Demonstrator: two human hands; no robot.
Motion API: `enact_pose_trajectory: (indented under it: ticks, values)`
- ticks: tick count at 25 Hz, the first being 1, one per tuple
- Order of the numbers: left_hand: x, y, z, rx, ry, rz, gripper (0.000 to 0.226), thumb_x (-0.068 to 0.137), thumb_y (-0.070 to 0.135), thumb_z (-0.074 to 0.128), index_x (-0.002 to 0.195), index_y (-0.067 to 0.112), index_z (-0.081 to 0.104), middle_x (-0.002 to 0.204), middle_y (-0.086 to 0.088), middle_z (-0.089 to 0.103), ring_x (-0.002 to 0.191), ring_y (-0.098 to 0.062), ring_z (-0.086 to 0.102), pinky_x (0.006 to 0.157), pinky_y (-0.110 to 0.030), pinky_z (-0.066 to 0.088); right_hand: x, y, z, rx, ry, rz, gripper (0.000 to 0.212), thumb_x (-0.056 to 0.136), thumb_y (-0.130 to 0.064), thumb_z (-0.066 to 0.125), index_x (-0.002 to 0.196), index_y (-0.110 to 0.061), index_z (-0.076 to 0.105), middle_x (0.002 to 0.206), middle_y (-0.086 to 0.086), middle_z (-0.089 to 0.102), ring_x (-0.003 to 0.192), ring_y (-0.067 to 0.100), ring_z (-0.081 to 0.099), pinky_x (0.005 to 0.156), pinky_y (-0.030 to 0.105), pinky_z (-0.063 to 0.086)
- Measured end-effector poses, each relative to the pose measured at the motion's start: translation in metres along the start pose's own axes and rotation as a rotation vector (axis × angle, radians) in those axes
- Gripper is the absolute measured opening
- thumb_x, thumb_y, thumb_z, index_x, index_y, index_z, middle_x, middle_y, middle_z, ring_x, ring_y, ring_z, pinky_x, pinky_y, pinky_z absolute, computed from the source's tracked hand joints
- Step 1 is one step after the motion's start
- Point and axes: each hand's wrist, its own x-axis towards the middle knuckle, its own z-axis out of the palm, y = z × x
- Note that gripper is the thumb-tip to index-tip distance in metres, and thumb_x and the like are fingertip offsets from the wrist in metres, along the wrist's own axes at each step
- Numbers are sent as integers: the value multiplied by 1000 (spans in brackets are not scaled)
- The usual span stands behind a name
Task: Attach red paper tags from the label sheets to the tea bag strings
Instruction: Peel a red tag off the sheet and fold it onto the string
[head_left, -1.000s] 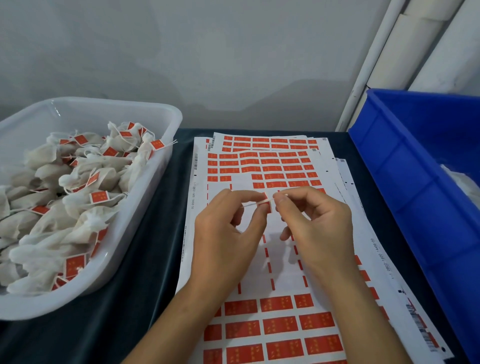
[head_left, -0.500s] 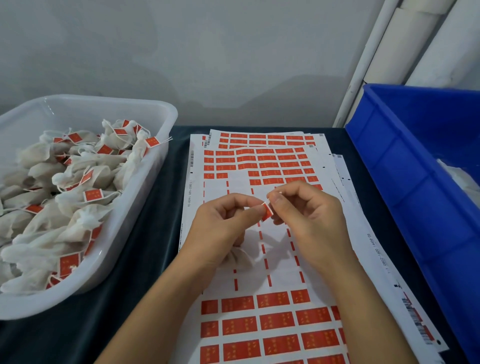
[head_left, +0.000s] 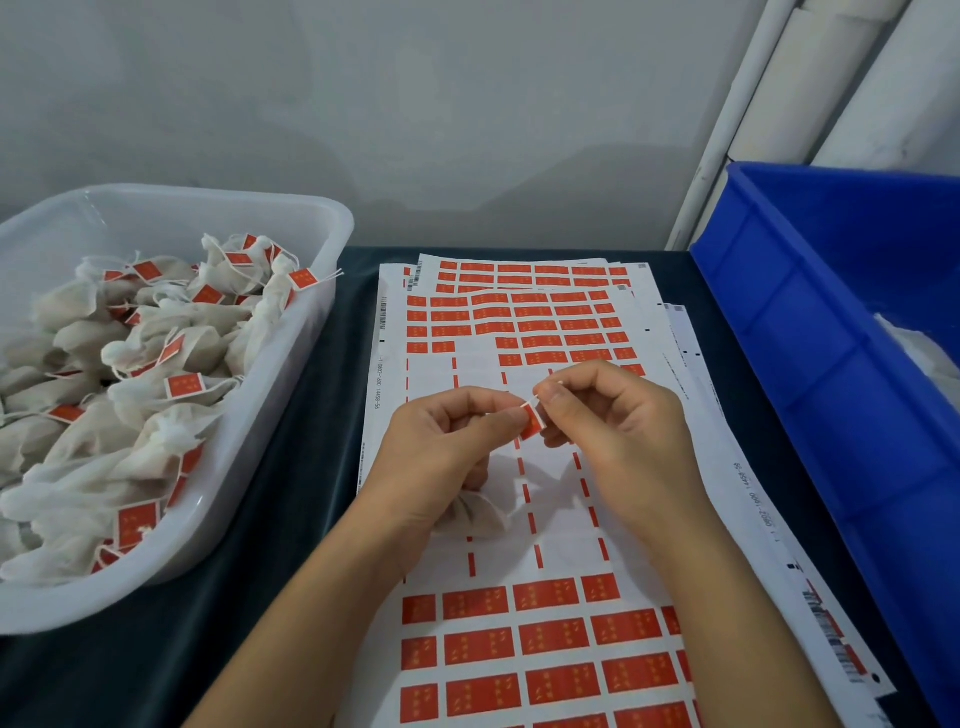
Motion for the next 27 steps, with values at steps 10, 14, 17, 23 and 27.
enact_pose_trajectory:
  ticks: [10,14,17,23,27]
  values:
    - [1,0,1,5,0,2,9,92,28,77,86,23,83,58,4,59,49,-6,45,53,-21,45,0,0,0,19,-4,18,10,98,-25,69,90,-29,75,83,-12,75,82,11,73,70,12,55]
    - [2,-1,2,20,14,-20,10,91,31,77,84,26,82,58,3,59,47,-5,45,52,-22,45,-1,1,0,26,-1,23,10,98,-26,69,89,-30,75,83,-13,75,81,10,73,70,11,55]
    - [2,-1,1,29,13,-23,11,91,32,77,83,26,82,57,4,59,47,-5,45,52,-22,46,-1,1,0,43,-12,24,10,98,-25,69,91,-30,75,84,-12,76,82,11,74,69,12,56]
    - [1,0,0,-24,31,-33,16,94,27,73,80,23,80,56,0,53,48,-9,43,51,-26,44,1,4,-1,-6,-168,15,22,95,-16,73,110,-32,72,94,-10,76,92,15,74,80,27,62]
    - [-1,2,0,-55,-13,-56,28,99,30,67,72,26,73,54,3,45,47,-8,40,51,-23,41,2,7,-2,-13,-120,12,24,94,-15,74,110,-34,73,92,-13,77,88,12,75,79,20,60]
